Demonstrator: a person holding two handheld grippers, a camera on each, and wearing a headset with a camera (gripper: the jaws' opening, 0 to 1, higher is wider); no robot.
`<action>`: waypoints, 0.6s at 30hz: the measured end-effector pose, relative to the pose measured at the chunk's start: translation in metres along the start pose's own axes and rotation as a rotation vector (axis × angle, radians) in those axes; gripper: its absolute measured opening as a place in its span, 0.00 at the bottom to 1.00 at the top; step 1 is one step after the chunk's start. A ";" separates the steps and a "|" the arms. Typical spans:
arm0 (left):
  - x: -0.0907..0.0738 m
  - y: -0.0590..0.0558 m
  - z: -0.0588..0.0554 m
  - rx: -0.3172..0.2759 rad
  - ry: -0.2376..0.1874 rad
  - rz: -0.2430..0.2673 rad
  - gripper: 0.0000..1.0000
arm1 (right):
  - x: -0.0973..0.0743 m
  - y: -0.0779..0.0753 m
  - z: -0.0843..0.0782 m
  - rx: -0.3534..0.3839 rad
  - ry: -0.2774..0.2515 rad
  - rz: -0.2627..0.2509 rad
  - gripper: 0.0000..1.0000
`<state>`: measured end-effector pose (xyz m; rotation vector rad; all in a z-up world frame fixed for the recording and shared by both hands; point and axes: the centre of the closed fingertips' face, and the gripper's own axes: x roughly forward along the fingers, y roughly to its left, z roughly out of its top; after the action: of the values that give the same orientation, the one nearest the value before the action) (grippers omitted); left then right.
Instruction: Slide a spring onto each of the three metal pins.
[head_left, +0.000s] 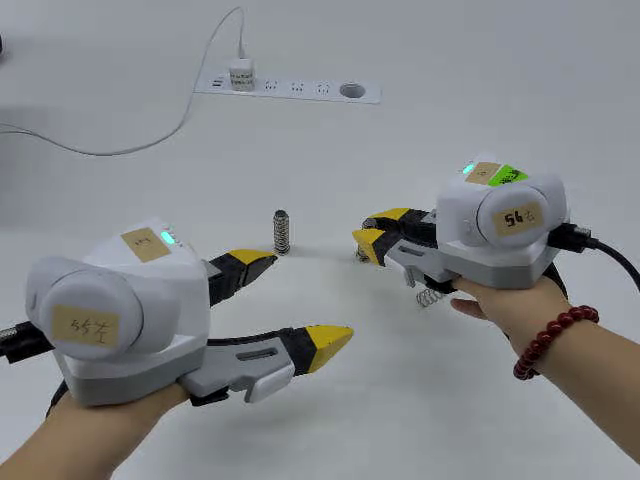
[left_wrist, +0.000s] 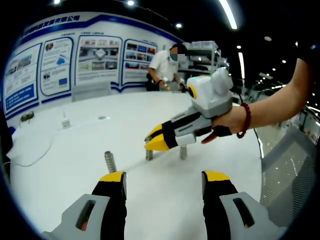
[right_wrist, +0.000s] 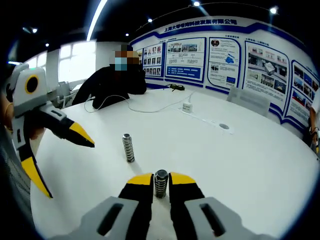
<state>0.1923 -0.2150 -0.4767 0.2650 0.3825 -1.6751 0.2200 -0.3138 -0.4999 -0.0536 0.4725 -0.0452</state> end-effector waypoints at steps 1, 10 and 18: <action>0.000 0.000 0.000 0.001 0.002 0.001 0.62 | -0.001 0.000 0.000 0.007 0.001 -0.002 0.16; 0.004 -0.001 0.004 0.006 -0.002 0.005 0.62 | -0.018 -0.003 0.016 0.039 -0.035 -0.014 0.25; 0.010 -0.005 0.009 0.018 -0.007 -0.006 0.62 | -0.035 -0.008 0.019 0.080 -0.035 -0.035 0.34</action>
<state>0.1860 -0.2268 -0.4722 0.2716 0.3637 -1.6855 0.1969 -0.3193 -0.4668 0.0160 0.4345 -0.0972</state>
